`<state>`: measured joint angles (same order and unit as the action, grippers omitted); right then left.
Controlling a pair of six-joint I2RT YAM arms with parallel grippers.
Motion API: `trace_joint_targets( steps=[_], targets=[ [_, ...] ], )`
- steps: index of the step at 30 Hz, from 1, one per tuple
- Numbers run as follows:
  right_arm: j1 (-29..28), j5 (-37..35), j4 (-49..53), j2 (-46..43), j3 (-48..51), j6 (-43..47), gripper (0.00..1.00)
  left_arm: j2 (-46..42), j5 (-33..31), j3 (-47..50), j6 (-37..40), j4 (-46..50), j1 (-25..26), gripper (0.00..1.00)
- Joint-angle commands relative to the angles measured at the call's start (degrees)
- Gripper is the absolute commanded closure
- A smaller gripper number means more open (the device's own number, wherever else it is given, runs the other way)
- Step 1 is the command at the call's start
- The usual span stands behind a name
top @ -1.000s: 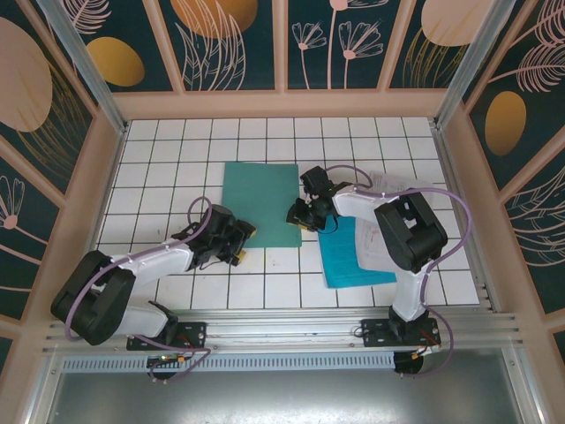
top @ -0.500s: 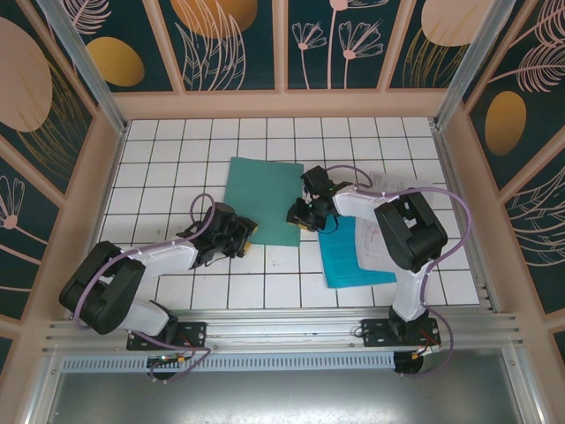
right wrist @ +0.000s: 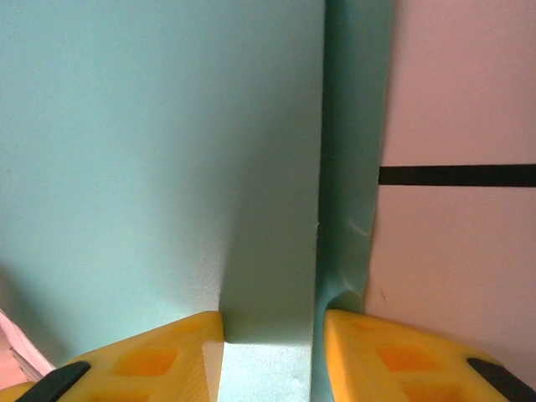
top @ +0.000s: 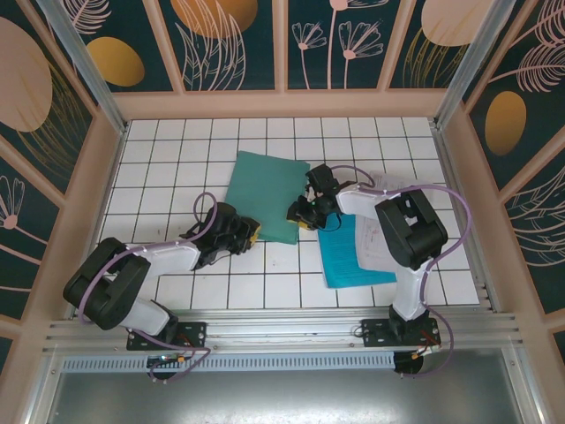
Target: Put the files into the folder
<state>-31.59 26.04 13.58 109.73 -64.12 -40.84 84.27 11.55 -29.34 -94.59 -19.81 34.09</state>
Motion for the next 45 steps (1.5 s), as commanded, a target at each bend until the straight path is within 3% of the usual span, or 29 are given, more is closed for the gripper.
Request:
trace_joint_targets(
  steps=[1, 7, 22, 32, 39, 45],
  targets=[
    [0.7, 0.6, 0.1, 2.6, 2.7, -0.3, 0.60, -1.1, 0.0, 0.8, -1.3, -4.5, 0.3, 0.82],
    [2.4, 2.6, -1.9, 1.9, 3.5, -1.2, 0.60, -2.2, 0.3, 2.9, -2.9, -6.7, 0.3, 0.99],
    [3.8, 7.6, -8.6, -1.2, 3.9, -6.6, 0.62, -2.9, 3.5, 4.4, -6.0, -11.0, 0.3, 1.00],
    [4.5, 9.5, -12.1, -2.7, 4.5, -9.5, 0.77, -3.0, 4.1, 4.9, -5.2, -9.3, 0.3, 1.00],
    [4.5, 8.6, -11.7, -4.5, 5.3, -10.2, 1.00, -4.0, 3.9, 2.8, -1.8, -3.1, 0.3, 1.00],
    [4.4, 7.3, -10.1, -6.1, 4.6, -10.8, 1.00, -7.4, 0.5, -5.2, 10.2, 17.2, 0.3, 0.54]
  ],
)
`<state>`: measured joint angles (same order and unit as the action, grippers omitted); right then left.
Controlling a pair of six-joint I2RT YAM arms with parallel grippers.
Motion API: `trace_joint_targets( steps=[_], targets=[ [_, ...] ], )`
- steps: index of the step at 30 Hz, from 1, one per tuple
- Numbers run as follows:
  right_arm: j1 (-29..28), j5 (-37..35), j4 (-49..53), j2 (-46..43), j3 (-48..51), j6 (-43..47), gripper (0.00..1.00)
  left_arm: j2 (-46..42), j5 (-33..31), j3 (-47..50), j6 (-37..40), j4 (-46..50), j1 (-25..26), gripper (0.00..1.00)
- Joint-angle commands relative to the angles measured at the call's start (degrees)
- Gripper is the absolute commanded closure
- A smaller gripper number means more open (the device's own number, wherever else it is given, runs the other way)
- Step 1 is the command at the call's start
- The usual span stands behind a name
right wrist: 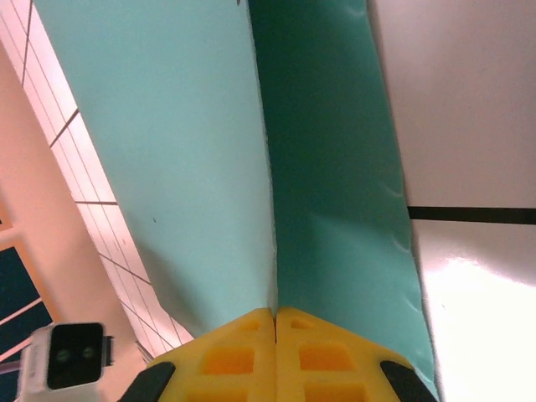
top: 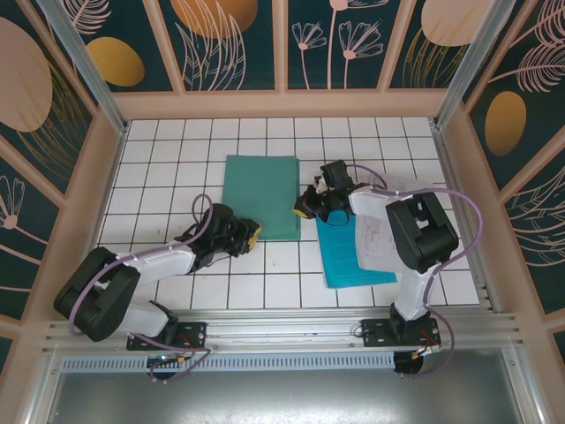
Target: Put the files into the folder
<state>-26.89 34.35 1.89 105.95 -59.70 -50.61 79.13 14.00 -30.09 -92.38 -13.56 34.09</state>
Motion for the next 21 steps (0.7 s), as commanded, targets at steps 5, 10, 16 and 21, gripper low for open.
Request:
trace_joint_targets(
  steps=[5, 10, 16, 21],
  targets=[
    [-0.5, -1.0, 3.8, -2.4, -1.8, -1.4, 1.00, -0.6, -4.0, -15.2, 26.7, 25.1, 0.2, 0.42],
    [-0.8, -0.4, 7.1, -2.3, -5.2, -1.6, 1.00, 6.2, -3.9, -29.5, 49.8, 34.6, 3.2, 0.42],
    [-0.9, 0.7, 11.8, -0.8, -9.7, -1.4, 1.00, 12.9, -16.4, -38.8, 67.2, 41.8, 12.1, 0.36],
    [-1.0, 1.4, 13.5, 0.0, -12.4, -1.5, 1.00, 15.6, -30.4, -39.4, 73.0, 40.0, 18.1, 0.29]
  ],
)
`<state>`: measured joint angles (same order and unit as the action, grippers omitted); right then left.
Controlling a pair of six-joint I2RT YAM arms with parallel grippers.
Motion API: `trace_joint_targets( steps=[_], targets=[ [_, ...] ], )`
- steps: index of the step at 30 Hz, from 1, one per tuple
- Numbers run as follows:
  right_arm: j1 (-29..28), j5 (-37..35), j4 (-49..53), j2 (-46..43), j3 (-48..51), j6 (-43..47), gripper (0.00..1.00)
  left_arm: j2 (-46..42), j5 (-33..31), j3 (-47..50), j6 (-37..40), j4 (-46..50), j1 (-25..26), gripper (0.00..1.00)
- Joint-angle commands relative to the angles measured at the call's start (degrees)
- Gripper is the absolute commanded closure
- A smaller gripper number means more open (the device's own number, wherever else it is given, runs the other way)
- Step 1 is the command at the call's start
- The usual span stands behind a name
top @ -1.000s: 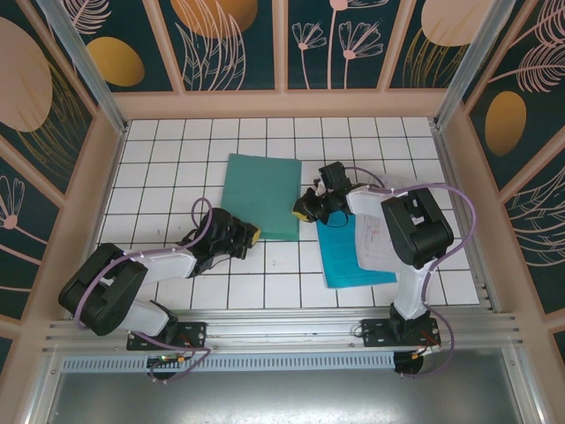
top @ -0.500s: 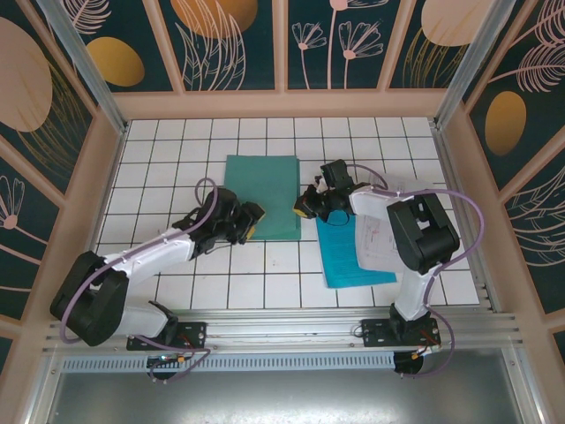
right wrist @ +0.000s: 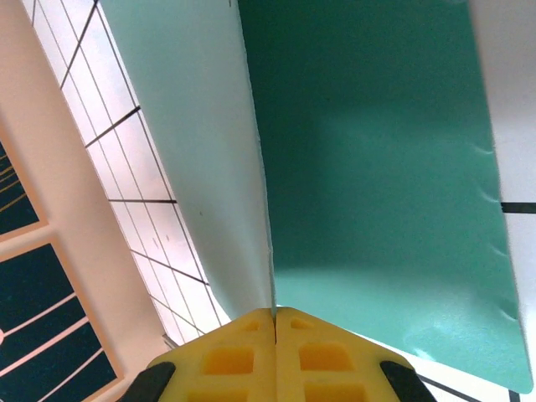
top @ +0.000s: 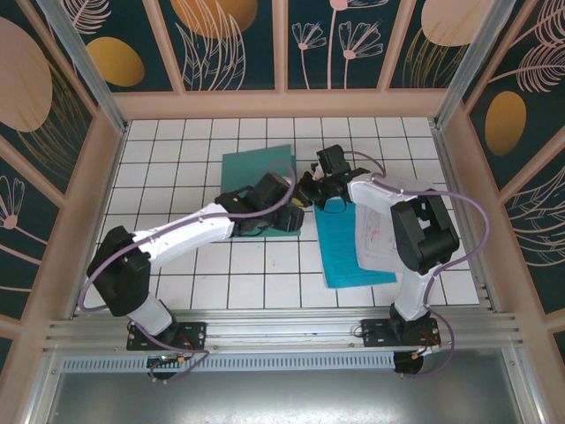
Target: Put the files into the folder
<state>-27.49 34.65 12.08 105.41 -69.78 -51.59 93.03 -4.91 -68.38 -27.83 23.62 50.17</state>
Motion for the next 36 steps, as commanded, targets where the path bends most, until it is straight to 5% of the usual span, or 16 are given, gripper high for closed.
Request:
trace_joint_targets(
  steps=[1, 7, 13, 16, 20, 24, 27, 29, 36],
  targets=[
    [-0.4, 1.1, 3.7, 0.6, -2.7, -0.6, 1.00, 2.5, -14.5, -1.5, 9.2, 2.9, 3.0, 0.26],
    [-0.4, 1.8, 4.7, 0.6, -3.9, -1.1, 1.00, 10.9, -33.4, -5.4, 10.1, 5.6, 6.4, 0.25],
    [-0.5, 2.4, 5.0, 0.5, -3.7, -1.8, 1.00, 13.7, -37.5, -7.1, 11.4, 3.8, 6.3, 0.39],
    [-0.5, 2.5, 4.9, 0.5, -3.6, -2.0, 1.00, 13.6, -35.9, -6.9, 12.3, 2.7, 6.3, 0.60],
    [-0.5, 3.1, 4.2, 0.4, -3.5, -2.1, 1.00, 11.8, -35.0, -5.2, 13.1, 1.9, 6.3, 1.00],
    [-0.2, 5.2, 0.3, -0.2, -2.5, -2.2, 0.96, 9.1, -34.0, -2.8, 13.6, 1.2, 6.3, 1.00],
    [0.7, 4.8, -4.6, -3.5, -0.9, -2.3, 0.62, 6.2, -33.1, -0.9, 13.4, 0.6, 6.3, 1.00],
    [1.7, 2.6, -6.6, -6.7, 0.1, -1.9, 0.51, 4.6, -32.7, 0.2, 12.6, 0.6, 6.3, 1.00],
    [4.5, -8.5, -10.7, -14.9, 8.4, -2.9, 0.46, -0.9, -31.1, 2.8, 8.4, 1.5, 6.3, 1.00]
  ],
)
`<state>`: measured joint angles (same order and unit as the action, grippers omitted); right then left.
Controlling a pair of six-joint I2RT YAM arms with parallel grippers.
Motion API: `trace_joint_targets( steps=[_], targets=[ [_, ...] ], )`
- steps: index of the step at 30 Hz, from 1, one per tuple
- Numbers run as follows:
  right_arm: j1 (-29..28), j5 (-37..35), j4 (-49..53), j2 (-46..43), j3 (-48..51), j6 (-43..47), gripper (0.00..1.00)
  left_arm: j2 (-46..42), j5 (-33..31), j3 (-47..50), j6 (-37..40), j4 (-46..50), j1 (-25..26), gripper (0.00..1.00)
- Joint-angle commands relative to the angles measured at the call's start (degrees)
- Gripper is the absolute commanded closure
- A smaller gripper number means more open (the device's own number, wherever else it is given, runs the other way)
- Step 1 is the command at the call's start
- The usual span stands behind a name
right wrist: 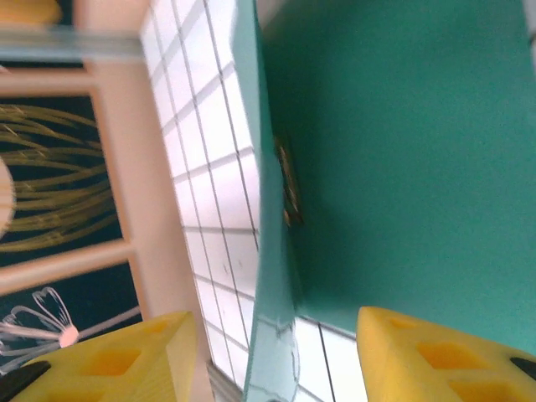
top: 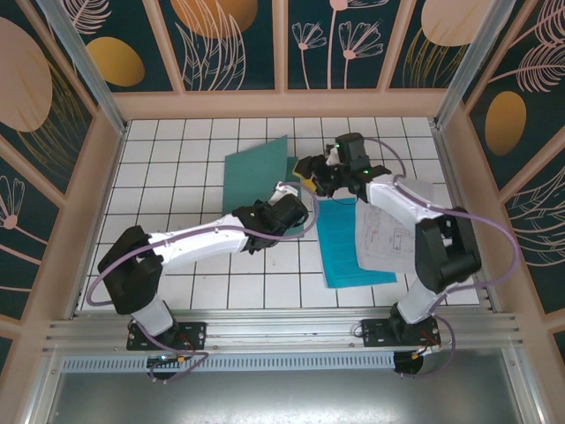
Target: Put the files into the folder
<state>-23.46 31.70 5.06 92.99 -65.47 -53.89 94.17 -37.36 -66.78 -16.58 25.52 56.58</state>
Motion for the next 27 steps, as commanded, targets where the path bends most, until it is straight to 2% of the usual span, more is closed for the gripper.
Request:
trace_joint_targets(
  steps=[1, 5, 10, 17, 22, 27],
  targets=[
    [0.5, -5.9, -4.7, -2.5, 5.5, -1.3, 0.48, -2.6, 1.4, 1.5, -3.1, -0.4, -0.1, 1.00],
    [-1.5, -4.6, -5.3, 3.4, 5.5, -2.2, 0.70, -4.8, 1.5, 2.2, -5.1, 0.3, -0.1, 1.00],
    [-6.3, -5.0, -1.3, 13.6, -2.3, -0.5, 0.84, -7.9, 0.9, 3.5, -7.5, 0.9, -0.1, 1.00],
    [-8.9, -10.4, 6.7, 21.2, -6.9, 0.9, 0.91, -12.1, -0.1, 5.7, -12.9, 1.7, -0.1, 1.00],
    [-9.5, -13.8, 12.5, 24.4, -7.5, 2.2, 0.94, -16.5, -4.7, 7.2, -20.4, 6.1, -0.4, 1.00],
    [-9.5, -13.9, 13.1, 25.0, -4.8, 1.5, 0.96, -23.0, -5.6, 10.3, -28.7, 10.7, -3.8, 1.00]
  ],
)
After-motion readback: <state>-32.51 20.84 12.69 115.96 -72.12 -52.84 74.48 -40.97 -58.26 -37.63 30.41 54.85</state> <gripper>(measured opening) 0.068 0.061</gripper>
